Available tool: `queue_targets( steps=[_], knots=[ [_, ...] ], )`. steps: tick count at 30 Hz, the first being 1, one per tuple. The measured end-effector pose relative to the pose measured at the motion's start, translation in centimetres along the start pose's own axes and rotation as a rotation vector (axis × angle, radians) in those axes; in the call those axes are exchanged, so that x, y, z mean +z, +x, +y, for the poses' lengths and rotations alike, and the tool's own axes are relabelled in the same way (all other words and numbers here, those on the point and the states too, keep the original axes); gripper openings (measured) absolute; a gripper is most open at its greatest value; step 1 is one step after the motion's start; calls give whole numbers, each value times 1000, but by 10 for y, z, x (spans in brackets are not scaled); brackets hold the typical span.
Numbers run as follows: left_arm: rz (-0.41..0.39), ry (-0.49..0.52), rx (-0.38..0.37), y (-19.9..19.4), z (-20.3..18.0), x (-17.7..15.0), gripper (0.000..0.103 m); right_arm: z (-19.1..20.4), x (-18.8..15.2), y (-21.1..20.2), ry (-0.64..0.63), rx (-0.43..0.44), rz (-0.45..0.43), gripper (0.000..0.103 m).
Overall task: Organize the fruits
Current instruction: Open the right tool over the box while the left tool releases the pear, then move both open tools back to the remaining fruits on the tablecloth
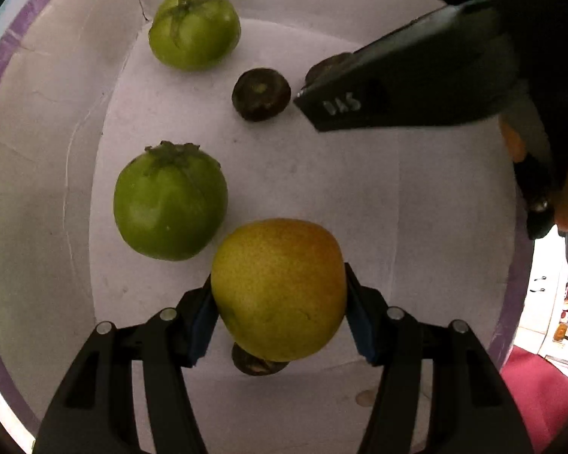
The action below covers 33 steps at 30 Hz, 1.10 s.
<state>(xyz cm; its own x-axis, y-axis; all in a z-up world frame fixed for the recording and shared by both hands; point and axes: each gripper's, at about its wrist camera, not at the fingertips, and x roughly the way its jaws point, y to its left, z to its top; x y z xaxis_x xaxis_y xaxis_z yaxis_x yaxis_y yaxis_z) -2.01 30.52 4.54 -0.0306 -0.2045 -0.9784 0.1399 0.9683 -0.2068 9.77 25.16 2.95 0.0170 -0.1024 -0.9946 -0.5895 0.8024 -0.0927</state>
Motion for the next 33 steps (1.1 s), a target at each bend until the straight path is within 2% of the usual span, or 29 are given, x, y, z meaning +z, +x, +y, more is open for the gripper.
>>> queue_targets(
  steps=[2,4,8,9,11,15,18,19,22,25,26,29,33],
  knots=[
    [24,5,13,4,0,0,60,-4,1,3,18,7,15,46],
    [37,3,6,7,0,1,60,-6,1,1,28,11,3,58],
    [14,0,6,2,2,1,62,-5,-2,-5,31,-10,-30,64],
    [6,1,5,2,2,0,65,-5,-3,-6,32,-17,-35,66],
    [-33,-1,-11,-5,3,-5,79,-3,-7,-10,43,-41,-62,70],
    [-180,-10,-45,-33,7,-18,80,-6,-13,-41,95,-61,-186,74],
    [-307,-30,-50,-64,10,-39,83,-11,-34,-78,173,-11,-331,77],
    [-346,-43,-44,-74,13,-47,87,-12,-44,-94,202,3,-391,80],
    [-513,-97,9,-106,12,-80,94,-15,-74,-132,268,28,-525,82],
    [-690,-179,110,-136,5,-114,101,-11,-102,-157,312,63,-622,86],
    [-725,-202,133,-143,1,-115,101,-9,-115,-165,318,81,-656,87],
    [-812,-269,177,-163,2,-147,101,-5,-153,-181,302,105,-720,87],
    [-905,-243,242,-191,-15,-174,101,1,-180,-186,297,130,-770,87]
  ],
)
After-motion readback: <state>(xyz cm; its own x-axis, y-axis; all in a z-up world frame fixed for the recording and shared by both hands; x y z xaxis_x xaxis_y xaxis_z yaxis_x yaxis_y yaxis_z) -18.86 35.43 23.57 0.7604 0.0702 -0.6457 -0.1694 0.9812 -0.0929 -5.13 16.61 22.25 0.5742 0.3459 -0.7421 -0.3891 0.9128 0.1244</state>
